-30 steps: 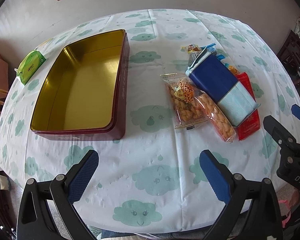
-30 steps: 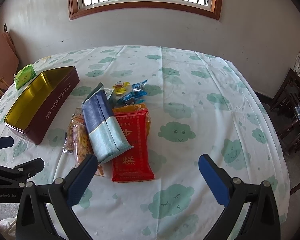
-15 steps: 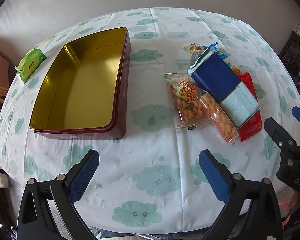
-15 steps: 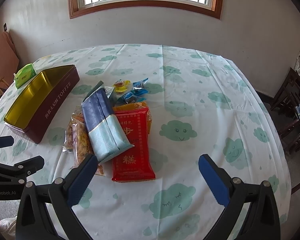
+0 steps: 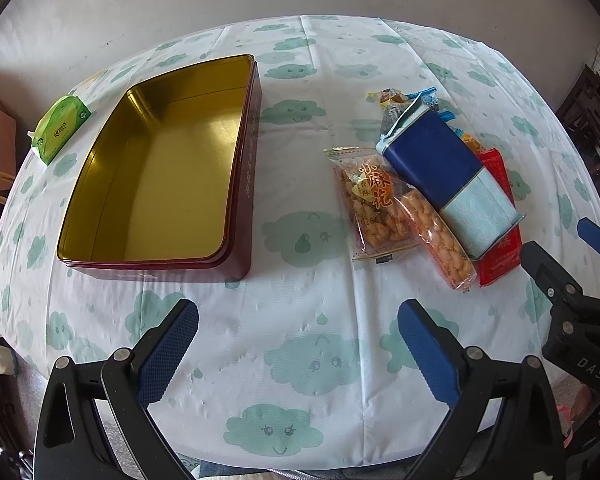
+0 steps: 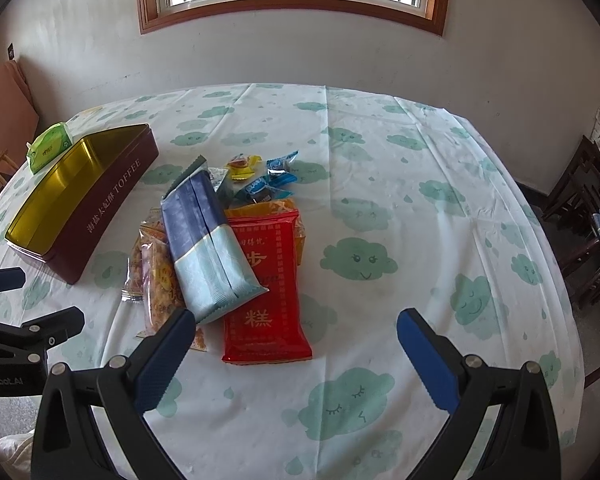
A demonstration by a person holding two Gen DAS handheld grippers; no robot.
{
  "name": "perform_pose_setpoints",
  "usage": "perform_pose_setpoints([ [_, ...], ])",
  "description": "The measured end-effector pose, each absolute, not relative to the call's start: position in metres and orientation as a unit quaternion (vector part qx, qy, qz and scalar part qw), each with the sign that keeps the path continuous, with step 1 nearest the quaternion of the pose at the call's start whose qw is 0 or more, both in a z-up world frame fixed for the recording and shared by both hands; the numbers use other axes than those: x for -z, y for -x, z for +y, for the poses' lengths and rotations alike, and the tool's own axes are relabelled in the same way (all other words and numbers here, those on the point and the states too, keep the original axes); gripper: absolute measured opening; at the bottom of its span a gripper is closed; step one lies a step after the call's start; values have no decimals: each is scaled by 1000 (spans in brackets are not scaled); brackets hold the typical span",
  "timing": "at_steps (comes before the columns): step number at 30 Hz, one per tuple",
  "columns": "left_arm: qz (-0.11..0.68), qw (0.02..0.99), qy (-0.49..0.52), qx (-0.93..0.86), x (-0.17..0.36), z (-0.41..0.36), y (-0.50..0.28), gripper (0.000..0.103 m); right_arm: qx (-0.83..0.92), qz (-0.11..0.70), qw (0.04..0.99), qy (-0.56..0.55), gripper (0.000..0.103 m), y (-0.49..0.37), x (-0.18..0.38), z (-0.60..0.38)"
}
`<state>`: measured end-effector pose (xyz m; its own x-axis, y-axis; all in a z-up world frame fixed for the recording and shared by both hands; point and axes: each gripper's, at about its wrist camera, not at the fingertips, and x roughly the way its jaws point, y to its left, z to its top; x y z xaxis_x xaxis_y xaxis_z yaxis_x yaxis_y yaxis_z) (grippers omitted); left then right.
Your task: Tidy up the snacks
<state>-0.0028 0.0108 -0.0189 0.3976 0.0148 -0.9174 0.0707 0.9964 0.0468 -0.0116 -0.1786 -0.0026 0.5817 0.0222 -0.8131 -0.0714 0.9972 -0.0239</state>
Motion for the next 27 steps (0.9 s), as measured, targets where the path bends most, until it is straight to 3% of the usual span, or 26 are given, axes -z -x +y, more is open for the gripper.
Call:
perform_pose_setpoints([
  [23, 554, 832, -22, 26, 21, 13, -8, 96, -37, 485, 872, 53, 97, -11, 41, -169],
  [27, 553, 832, -21, 26, 21, 12, -8, 95, -50, 489, 869, 54, 82, -19, 44, -161],
])
